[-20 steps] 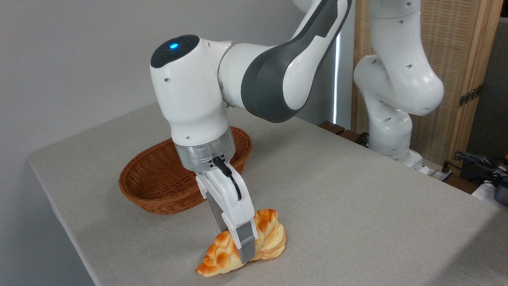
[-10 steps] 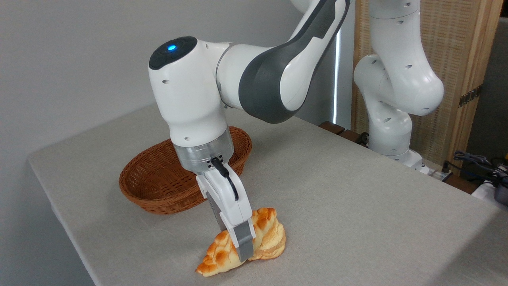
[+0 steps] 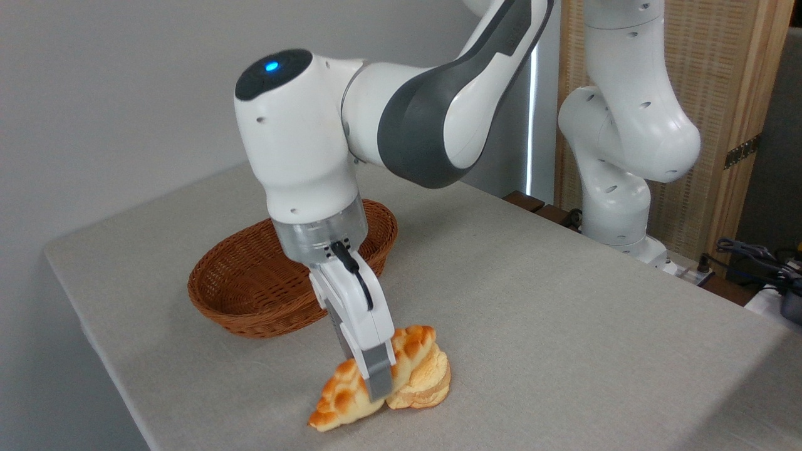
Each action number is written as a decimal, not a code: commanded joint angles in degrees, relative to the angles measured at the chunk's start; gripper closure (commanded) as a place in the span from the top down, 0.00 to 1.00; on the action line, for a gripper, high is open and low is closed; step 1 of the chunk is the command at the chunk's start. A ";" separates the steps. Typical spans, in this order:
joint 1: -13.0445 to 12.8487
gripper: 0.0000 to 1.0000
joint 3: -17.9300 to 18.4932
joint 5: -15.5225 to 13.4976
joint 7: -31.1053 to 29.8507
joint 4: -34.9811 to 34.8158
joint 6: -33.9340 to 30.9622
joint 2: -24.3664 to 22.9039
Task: Put bread into the basket
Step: 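Lift the bread roll and carry it over the wicker basket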
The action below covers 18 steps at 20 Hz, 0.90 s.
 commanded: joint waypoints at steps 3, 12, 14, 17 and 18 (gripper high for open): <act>-0.59 0.46 -0.11 -5.86 0.18 3.81 -4.24 -2.93; -0.59 0.49 -11.87 -9.55 -17.36 7.16 -9.08 -3.37; -0.59 0.98 -14.60 -9.29 -24.84 7.42 -9.08 -3.37; -0.59 1.00 -17.33 -8.94 -28.21 7.51 -9.08 -3.46; -0.68 1.00 -18.03 -8.94 -28.30 7.42 -9.08 -3.46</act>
